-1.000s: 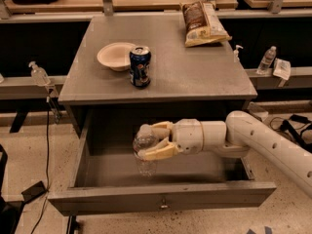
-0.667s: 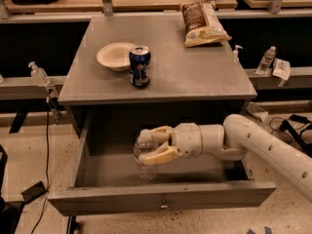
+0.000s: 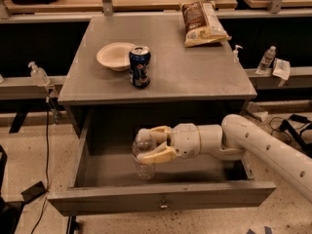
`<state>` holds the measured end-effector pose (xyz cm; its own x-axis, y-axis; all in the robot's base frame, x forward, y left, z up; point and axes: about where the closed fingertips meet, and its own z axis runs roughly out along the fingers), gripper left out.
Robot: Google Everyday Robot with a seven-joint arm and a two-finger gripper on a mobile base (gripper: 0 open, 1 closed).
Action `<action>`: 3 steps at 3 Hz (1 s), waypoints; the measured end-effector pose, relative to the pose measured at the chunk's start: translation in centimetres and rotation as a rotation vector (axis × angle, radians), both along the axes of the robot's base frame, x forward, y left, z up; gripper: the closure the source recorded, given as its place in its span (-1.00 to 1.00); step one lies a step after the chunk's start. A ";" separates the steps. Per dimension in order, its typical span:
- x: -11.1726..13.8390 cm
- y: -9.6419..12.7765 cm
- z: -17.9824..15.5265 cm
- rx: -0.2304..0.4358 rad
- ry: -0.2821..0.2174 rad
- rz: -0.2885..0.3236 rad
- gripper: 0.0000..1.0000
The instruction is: Place water bottle into top drawer
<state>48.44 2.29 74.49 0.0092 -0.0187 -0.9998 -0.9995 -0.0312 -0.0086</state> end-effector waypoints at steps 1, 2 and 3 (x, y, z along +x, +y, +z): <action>-0.1 0.2 0.0 0.001 0.000 0.003 -0.51; -0.2 0.5 0.1 0.001 -0.001 0.010 -1.00; -0.2 0.5 0.1 0.001 -0.001 0.010 -1.00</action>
Offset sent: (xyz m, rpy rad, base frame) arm -0.0005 0.0014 0.0003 0.0005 -0.0002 0.0031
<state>48.28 2.75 74.60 0.0102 -0.0171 -0.9998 -0.9991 -0.0412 -0.0095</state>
